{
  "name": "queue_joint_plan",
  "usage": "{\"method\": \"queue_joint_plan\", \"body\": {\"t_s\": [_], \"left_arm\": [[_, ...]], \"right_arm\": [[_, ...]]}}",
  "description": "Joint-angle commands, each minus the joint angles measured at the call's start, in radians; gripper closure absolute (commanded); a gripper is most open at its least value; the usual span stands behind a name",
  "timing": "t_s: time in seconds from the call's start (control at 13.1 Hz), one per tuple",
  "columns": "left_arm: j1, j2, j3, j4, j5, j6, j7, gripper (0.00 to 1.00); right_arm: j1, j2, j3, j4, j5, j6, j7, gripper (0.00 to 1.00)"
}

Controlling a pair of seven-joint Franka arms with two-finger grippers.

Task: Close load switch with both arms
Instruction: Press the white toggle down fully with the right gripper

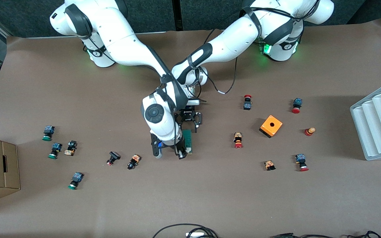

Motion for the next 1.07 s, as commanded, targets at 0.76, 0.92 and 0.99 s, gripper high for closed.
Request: {"method": "queue_joint_plan", "body": {"t_s": [0.76, 0.92, 0.99], "left_arm": [[-0.015, 0.015, 0.005, 0.024, -0.014, -0.01, -0.001, 0.21], [-0.015, 0.014, 0.005, 0.024, -0.014, -0.01, -0.001, 0.21], [-0.015, 0.014, 0.005, 0.024, -0.014, -0.01, -0.001, 0.21]], "right_arm": [[0.003, 0.062, -0.01, 0.053, 0.023, 0.021, -0.009, 0.77], [0.001, 0.056, -0.009, 0.064, 0.023, 0.009, -0.006, 0.77], [0.003, 0.052, -0.009, 0.064, 0.023, 0.001, -0.005, 0.77]]}}
